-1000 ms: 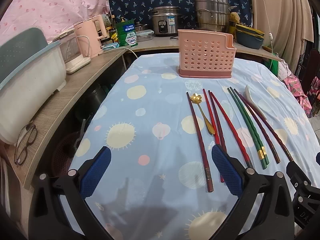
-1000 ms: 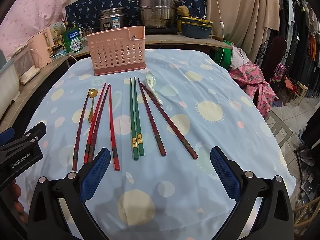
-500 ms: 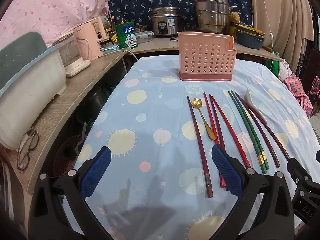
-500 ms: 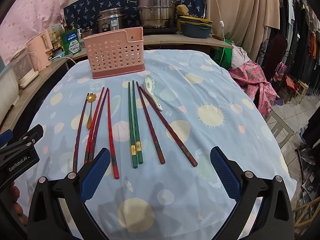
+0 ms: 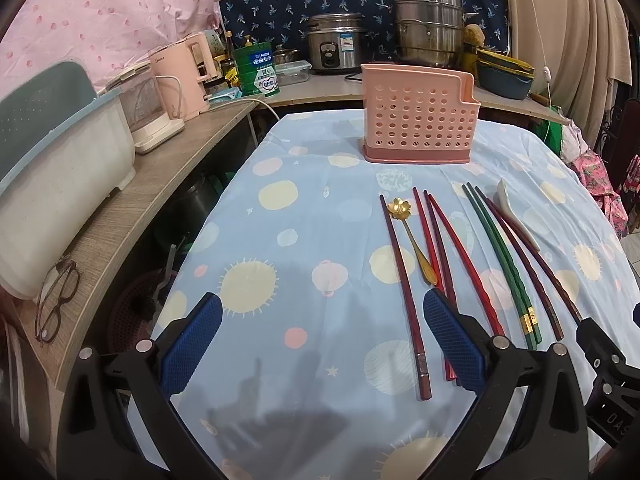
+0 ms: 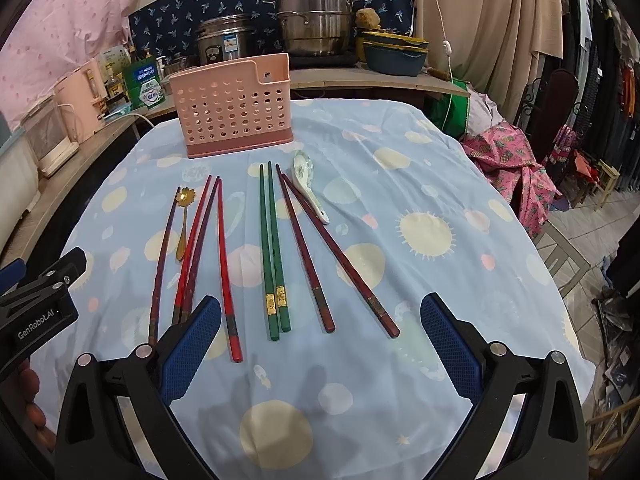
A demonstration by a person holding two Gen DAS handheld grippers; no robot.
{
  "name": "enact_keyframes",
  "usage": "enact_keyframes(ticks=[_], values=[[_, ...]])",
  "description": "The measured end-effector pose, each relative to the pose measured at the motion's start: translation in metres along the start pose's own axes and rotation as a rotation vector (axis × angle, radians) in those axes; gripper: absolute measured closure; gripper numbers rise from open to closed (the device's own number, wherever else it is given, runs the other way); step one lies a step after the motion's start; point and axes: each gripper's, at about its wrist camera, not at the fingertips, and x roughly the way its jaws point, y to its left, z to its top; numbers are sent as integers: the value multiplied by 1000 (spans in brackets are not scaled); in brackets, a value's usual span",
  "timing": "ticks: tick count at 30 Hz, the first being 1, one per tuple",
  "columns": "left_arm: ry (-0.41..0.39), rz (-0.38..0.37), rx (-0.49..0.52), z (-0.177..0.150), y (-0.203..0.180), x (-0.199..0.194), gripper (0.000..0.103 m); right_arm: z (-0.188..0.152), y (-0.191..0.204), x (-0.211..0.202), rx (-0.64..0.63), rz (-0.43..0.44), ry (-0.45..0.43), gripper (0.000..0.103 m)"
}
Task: Organize utensils
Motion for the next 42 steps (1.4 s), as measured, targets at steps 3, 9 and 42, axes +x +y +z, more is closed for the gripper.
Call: enact_keyframes(ticks=[3, 9, 42], values=[[4, -2, 0, 0, 0, 1, 7, 0, 1, 0, -4, 1, -1, 7], [8, -9, -2, 0, -1, 2, 7, -1, 0, 0, -1, 2, 0, 7], [229, -193, -20, -18, -15, 81, 86, 7, -39, 45, 59, -16, 64, 19]])
